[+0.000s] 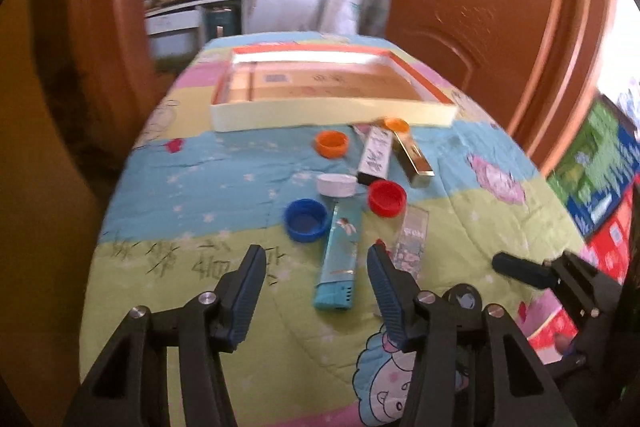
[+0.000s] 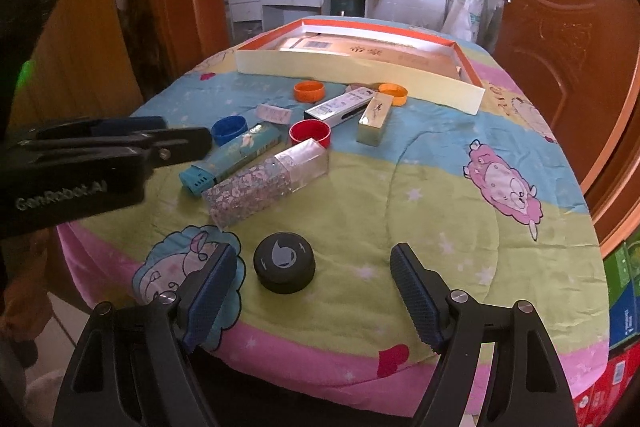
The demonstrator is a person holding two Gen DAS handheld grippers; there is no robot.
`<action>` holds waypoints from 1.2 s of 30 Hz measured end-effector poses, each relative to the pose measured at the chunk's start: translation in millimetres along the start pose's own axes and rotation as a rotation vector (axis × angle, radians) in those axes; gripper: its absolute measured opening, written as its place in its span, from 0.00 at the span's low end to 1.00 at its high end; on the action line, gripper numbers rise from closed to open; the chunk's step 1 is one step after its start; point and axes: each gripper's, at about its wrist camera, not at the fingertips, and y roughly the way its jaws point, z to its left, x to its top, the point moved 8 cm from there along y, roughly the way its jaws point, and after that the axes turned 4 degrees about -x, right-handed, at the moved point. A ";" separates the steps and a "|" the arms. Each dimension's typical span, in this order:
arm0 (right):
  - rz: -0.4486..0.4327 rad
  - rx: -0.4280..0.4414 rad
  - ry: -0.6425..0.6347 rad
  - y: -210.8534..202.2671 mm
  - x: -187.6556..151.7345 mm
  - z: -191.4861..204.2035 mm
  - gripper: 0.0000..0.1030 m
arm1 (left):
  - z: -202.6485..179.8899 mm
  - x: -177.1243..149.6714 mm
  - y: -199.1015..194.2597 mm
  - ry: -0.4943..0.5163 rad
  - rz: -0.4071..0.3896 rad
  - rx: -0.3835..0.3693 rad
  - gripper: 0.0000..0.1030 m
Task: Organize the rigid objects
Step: 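Grasp the teal tube with the left tool while the right tool grasps the black round cap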
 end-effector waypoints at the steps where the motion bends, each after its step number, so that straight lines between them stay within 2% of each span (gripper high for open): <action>1: -0.002 -0.001 -0.003 1.3 0.0 -0.1 0.78 | -1.0 -0.2 3.4 0.018 0.009 0.003 0.51; 3: -0.006 -0.004 -0.010 1.9 0.9 0.7 0.78 | -1.8 -1.1 8.8 0.045 0.022 0.006 0.47; 7: -0.015 -0.006 -0.016 3.4 1.5 1.1 0.77 | -7.8 -5.7 18.6 0.066 0.058 -0.050 0.37; 9: -0.021 -0.008 -0.021 4.0 2.3 1.4 0.75 | -10.8 -9.3 23.8 0.088 0.075 -0.055 0.34; 12: -0.032 -0.004 -0.034 3.7 3.3 2.9 0.68 | -10.5 -9.3 24.8 0.083 0.062 -0.070 0.32; 14: -0.037 0.007 -0.040 3.3 3.8 4.3 0.61 | -7.1 -9.1 27.7 0.047 0.067 -0.094 0.28; 18: -0.042 0.023 -0.046 2.7 4.7 5.6 0.49 | -9.0 -10.0 27.5 0.074 0.054 -0.080 0.24; 20: -0.043 0.030 -0.039 2.3 5.2 4.9 0.33 | -12.8 -10.6 28.4 0.097 0.046 -0.056 0.23; 21: -0.043 0.029 -0.034 2.0 5.2 4.2 0.29 | -14.0 -10.1 29.0 0.104 0.044 -0.048 0.23; 30: -0.040 0.059 -0.002 -1.4 5.5 -0.2 0.29 | -5.3 -6.7 23.7 0.033 0.027 -0.086 0.22; 36: -0.063 0.059 -0.006 -8.6 9.2 -0.8 0.29 | -3.3 -3.9 13.6 0.022 0.004 -0.093 0.22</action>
